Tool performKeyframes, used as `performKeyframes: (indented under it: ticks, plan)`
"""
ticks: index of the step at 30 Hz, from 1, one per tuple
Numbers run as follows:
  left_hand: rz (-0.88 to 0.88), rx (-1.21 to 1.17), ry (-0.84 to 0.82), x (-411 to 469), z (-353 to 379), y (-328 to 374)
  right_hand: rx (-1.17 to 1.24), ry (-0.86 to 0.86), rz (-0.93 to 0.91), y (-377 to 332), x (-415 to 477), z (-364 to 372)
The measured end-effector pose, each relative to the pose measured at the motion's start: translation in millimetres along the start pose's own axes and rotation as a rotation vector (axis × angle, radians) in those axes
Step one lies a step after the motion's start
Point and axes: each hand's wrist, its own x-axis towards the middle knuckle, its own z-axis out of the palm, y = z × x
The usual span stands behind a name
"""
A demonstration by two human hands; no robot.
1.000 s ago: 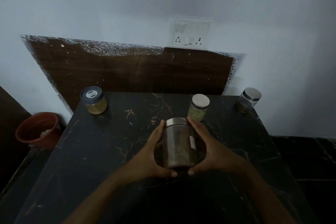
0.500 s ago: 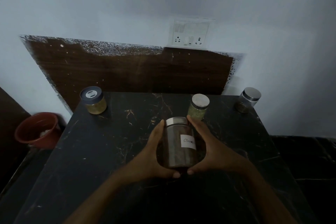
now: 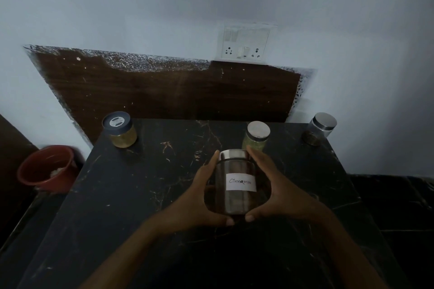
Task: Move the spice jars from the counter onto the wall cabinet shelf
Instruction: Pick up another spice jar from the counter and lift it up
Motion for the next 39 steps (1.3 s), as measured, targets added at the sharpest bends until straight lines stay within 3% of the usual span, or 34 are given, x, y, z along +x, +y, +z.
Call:
performKeyframes:
  ticks: [10, 16, 21, 26, 32, 39]
  plan:
    - [0.046, 0.095, 0.055, 11.0, -10.8, 8.3, -0.136, 0.041, -0.034, -12.1, 7.1, 0.5]
    - [0.180, 0.221, 0.080, 30.6, -38.8, 46.7, -0.205, 0.192, -0.093, -49.0, 13.2, -19.4]
    - [0.361, 0.280, 0.083, 65.4, -72.2, 128.4, -0.333, 0.409, -0.216, -102.6, 20.2, -79.6]
    - [0.612, 0.440, 0.207, 105.7, -88.5, 232.4, -0.483, 0.649, -0.469, -160.2, 16.7, -161.1]
    - [0.898, 0.760, 0.426, 140.4, -84.0, 342.3, -0.679, 0.857, -0.717, -218.0, -1.5, -251.2]
    - [0.996, 1.051, 0.720, 170.4, -84.9, 432.5, -0.810, 1.012, -0.842, -272.2, -0.2, -334.4]
